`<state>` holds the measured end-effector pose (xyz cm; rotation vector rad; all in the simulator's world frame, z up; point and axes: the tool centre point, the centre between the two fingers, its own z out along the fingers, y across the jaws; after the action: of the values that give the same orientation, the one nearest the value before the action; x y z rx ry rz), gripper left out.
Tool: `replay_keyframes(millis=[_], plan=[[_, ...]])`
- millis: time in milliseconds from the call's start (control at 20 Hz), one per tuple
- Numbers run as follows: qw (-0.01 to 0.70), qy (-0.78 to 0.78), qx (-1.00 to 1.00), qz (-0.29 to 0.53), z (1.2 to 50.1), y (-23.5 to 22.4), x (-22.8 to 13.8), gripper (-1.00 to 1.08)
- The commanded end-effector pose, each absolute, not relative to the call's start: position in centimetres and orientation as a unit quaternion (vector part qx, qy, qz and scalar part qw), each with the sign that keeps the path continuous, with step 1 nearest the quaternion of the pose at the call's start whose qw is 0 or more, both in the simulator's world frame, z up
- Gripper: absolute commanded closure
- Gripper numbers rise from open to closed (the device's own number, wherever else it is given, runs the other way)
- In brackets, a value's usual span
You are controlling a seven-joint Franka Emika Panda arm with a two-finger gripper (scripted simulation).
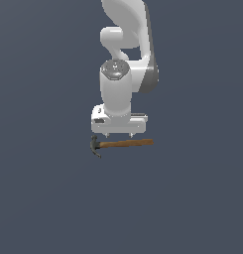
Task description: Pick up the object and move it to a goal position.
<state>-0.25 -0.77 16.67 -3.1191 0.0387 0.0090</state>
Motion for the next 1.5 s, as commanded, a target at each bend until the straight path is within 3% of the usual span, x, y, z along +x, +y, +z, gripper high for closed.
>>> replay_keyframes(millis=[0, 850, 1450], plan=[[0.011, 0.012, -1.000, 0.003, 16.7, -0.8, -0.3, -0.92], [-0.001, 0.013, -1.000, 0.010, 17.0, -2.0, -0.5, -0.92], [-0.004, -0.076, -0.997, 0.010, 15.6, -1.9, -0.7, -0.92]])
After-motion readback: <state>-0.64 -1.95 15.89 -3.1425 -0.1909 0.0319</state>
